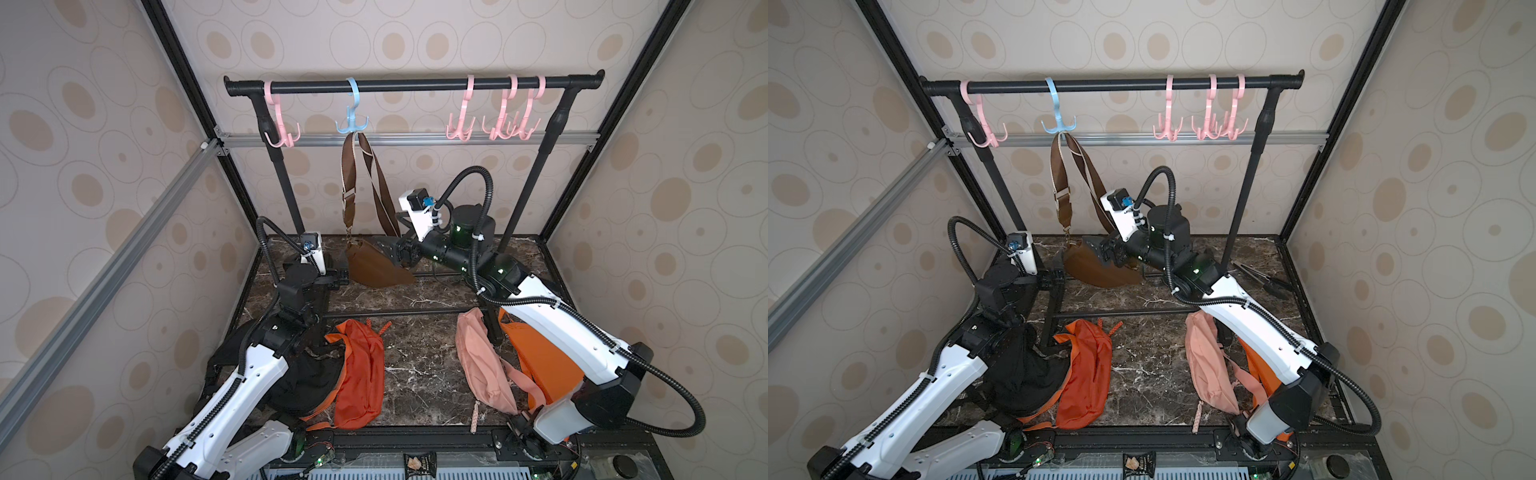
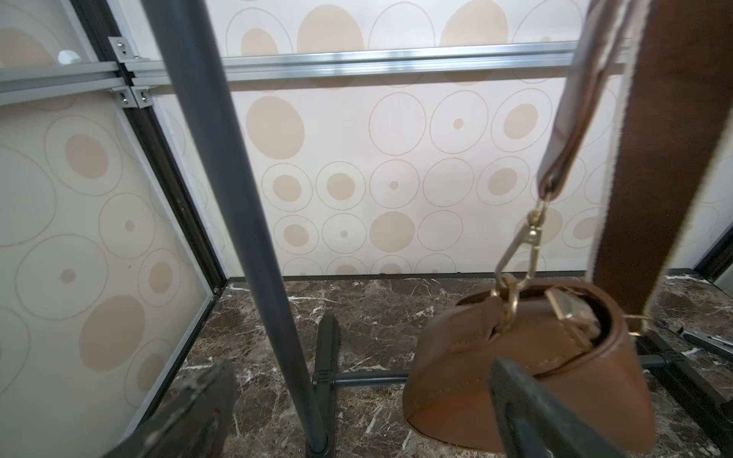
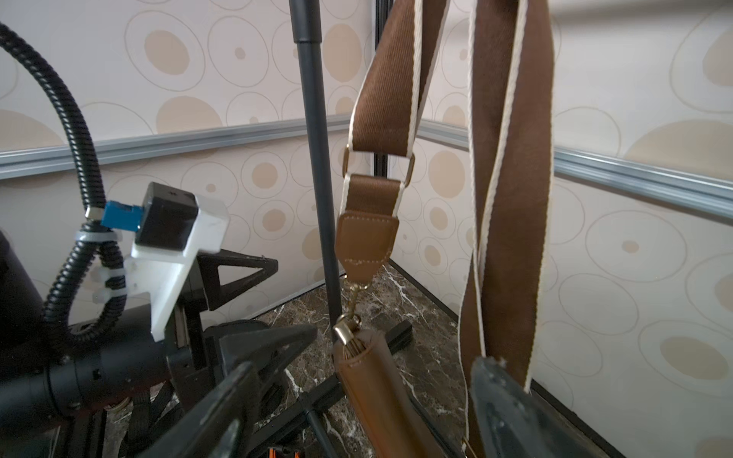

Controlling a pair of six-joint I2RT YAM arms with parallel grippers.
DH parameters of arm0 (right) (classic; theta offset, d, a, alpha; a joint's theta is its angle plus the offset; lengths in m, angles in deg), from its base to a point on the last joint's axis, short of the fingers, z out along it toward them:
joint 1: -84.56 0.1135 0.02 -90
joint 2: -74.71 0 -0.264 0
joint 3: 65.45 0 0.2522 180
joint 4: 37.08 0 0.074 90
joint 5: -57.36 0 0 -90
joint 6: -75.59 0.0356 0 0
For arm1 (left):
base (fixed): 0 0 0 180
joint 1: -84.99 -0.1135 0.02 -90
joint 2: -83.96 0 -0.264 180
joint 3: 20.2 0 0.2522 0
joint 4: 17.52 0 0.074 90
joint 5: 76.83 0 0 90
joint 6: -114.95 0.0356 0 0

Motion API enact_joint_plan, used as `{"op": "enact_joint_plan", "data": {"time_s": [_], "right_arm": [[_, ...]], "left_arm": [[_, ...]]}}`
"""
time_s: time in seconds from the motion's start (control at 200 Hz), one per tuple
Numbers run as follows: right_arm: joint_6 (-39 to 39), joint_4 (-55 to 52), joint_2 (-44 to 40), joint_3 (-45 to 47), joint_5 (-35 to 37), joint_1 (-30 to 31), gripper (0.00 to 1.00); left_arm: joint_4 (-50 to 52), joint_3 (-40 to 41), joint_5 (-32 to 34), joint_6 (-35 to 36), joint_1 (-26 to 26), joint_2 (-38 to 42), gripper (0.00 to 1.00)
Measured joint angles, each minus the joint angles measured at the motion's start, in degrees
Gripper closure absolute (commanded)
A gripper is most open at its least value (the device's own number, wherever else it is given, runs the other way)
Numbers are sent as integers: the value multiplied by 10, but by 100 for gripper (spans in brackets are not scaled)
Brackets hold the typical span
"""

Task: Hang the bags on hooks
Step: Hang the bag on the hook.

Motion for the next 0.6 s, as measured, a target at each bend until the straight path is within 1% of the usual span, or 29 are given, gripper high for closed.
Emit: {"op": "enact_joint_plan", "data": {"time_s": [0.15, 0.215, 0.35, 0.435, 0.53, 0.6], "right_arm": [[28, 27, -29, 86, 26, 33, 15], [47, 33, -30, 114, 33, 42, 17], [82, 44, -29, 181, 56, 58, 18], [99, 43, -28, 221, 66, 72, 20], [121, 43, -14, 241, 63, 90, 31], [136, 50, 6, 247, 60, 107, 42]], "left_arm": [[12, 35, 30, -13, 2, 30, 0], [18, 57, 42, -19, 2, 46, 0], [21, 94, 73, -30, 2, 76, 0], [16, 116, 94, -31, 2, 102, 0], [8, 132, 116, -33, 2, 130, 0], [-1, 133, 130, -33, 2, 140, 0]]}}
